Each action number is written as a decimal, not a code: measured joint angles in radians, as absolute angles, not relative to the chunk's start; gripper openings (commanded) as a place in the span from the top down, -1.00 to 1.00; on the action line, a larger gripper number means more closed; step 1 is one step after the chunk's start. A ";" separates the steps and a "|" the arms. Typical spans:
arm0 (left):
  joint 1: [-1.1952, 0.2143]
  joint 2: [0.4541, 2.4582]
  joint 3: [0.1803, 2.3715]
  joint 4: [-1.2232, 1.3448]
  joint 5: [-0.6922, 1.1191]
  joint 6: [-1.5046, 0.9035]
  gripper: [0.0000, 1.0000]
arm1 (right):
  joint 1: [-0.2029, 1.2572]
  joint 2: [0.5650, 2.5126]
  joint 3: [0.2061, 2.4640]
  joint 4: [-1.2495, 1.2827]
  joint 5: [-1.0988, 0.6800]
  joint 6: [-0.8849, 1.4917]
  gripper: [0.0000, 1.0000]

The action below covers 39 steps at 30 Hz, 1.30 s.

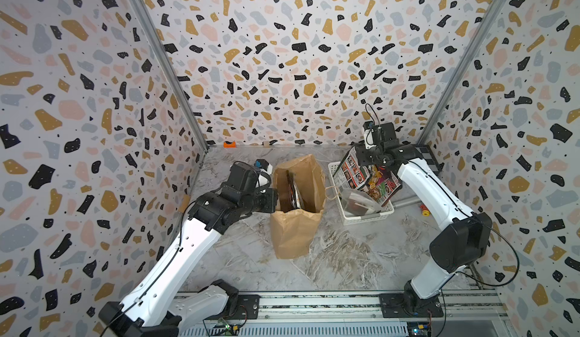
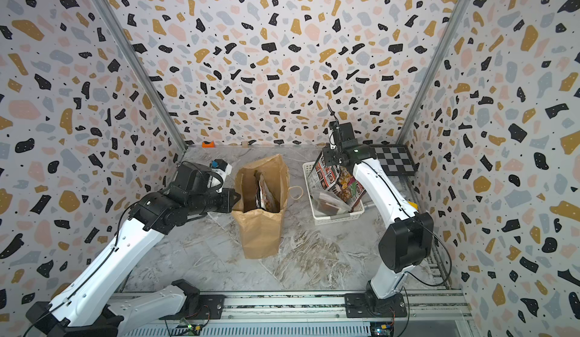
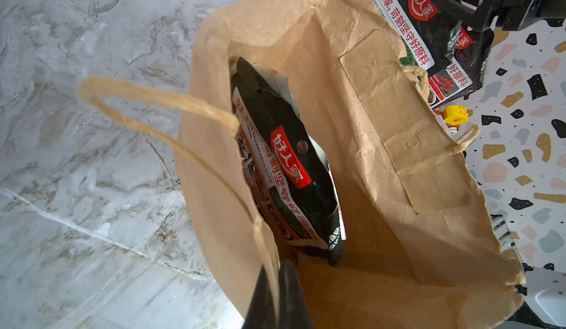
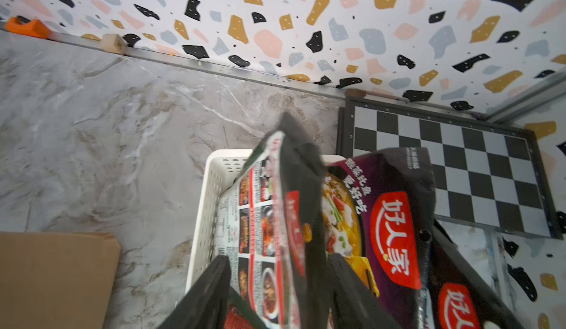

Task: Place the condiment packets inside the bag
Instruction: Adjust the condiment packet in the storage box, then pick up the condiment packet from the storage box.

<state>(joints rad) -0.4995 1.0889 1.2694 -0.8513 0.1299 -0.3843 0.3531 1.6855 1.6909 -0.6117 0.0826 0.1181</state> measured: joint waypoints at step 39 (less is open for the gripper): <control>-0.500 1.090 1.269 -0.851 0.130 -0.384 1.00 | 0.259 1.655 1.269 -0.246 -0.254 0.222 1.00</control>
<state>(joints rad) -0.4995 1.0904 1.2694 -0.8513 0.1299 -0.3840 0.2592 1.6554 1.2694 -0.2462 -0.2539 0.2222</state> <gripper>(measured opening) 0.047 0.042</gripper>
